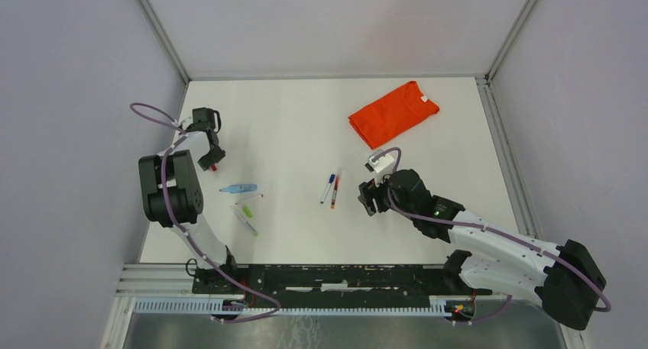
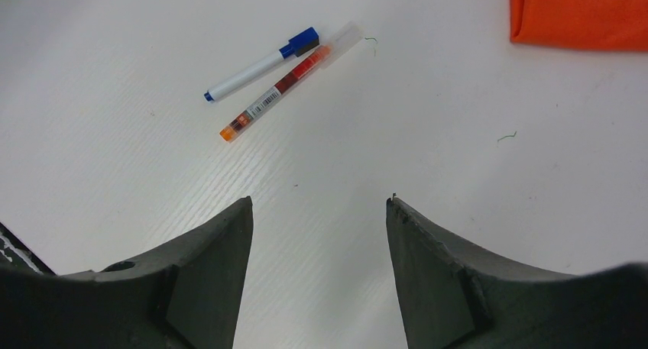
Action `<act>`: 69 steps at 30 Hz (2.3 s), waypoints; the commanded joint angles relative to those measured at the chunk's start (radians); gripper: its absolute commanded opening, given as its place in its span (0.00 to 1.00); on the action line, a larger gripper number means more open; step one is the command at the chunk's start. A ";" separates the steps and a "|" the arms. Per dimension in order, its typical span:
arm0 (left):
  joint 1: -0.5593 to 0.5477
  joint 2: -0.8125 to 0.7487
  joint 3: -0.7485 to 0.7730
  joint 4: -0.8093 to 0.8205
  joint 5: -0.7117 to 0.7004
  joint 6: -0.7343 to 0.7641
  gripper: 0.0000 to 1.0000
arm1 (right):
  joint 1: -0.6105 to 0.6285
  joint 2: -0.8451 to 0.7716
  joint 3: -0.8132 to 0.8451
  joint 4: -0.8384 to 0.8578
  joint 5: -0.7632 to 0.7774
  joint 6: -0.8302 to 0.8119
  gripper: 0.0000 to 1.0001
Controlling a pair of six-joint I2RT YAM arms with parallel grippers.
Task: Insert the pens into the pen caps
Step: Pick up the pen cap from the center of the board, then place the pen cap at the center of the board.
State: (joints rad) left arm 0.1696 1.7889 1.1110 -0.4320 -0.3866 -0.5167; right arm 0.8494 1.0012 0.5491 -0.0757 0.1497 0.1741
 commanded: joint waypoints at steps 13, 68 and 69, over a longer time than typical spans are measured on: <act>0.040 0.058 0.055 0.027 0.050 0.050 0.39 | -0.005 -0.003 0.003 0.040 -0.030 -0.012 0.70; -0.874 -0.197 -0.249 0.055 0.176 -0.068 0.27 | -0.038 -0.007 0.035 -0.005 0.103 0.032 0.70; -0.874 -0.195 -0.250 0.055 0.176 -0.068 0.29 | -0.039 -0.007 0.036 -0.004 0.103 0.034 0.70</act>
State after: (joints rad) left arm -0.6983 1.5829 0.8639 -0.4019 -0.2241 -0.5789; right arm 0.8158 0.9962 0.5495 -0.0921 0.2478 0.1967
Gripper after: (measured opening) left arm 0.256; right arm 0.702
